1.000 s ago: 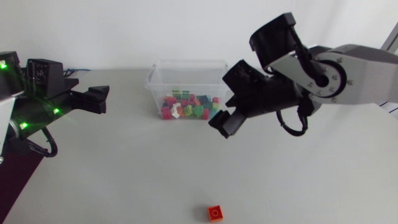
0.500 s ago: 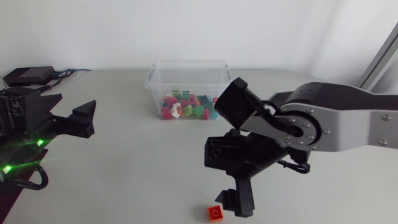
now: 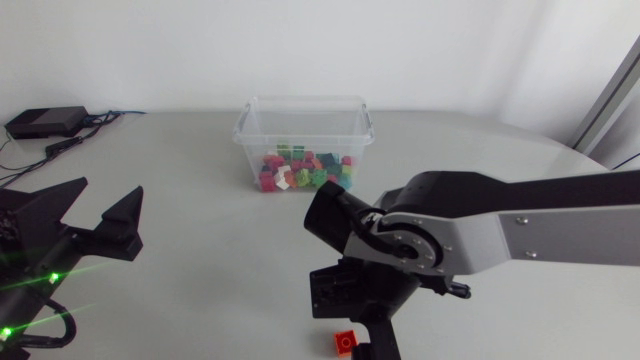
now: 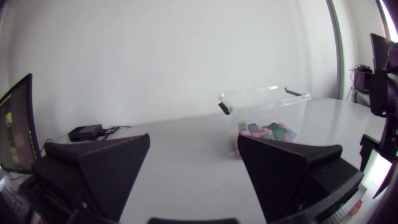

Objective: Place the duplo bricks in the container

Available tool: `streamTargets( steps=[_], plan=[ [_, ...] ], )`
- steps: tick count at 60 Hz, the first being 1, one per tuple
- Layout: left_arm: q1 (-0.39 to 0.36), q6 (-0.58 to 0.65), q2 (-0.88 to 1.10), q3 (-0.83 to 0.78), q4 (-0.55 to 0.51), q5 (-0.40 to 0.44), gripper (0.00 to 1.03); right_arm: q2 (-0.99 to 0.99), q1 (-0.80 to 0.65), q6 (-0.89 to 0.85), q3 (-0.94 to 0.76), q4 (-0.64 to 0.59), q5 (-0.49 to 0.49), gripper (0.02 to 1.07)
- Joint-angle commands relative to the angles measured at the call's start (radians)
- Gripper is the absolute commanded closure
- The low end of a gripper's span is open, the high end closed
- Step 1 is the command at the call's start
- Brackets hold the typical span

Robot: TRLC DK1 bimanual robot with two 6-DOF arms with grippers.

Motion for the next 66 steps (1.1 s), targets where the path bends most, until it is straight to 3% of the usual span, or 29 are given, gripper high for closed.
streamTargets(
  steps=[1, 34, 45, 51, 55, 66],
  plan=[
    [0.011, -0.032, -0.029, -0.035, 0.015, -0.011, 0.06, 0.038, 0.016, 0.007, -0.021, -0.009, 0.014, 0.07],
    [0.059, -0.049, -0.35, -0.181, 0.008, -0.011, 0.09, 0.184, 0.059, 0.029, 0.016, 0.026, 0.088, 0.17],
    [0.08, -0.057, -0.433, -0.212, -0.002, -0.011, 0.1, 0.223, 0.067, 0.029, 0.028, 0.037, 0.086, 0.38],
    [0.096, -0.058, -0.433, -0.213, -0.003, -0.011, 0.1, 0.224, 0.079, 0.035, 0.029, 0.05, 0.086, 0.58],
    [0.11, -0.06, -0.433, -0.213, -0.003, -0.011, 0.1, 0.232, 0.084, 0.044, 0.037, 0.057, 0.075, 0.76],
    [0.137, -0.072, -0.434, -0.219, -0.008, -0.011, 0.1, 0.229, 0.081, 0.064, 0.048, 0.047, 0.048, 0.81]
  ],
)
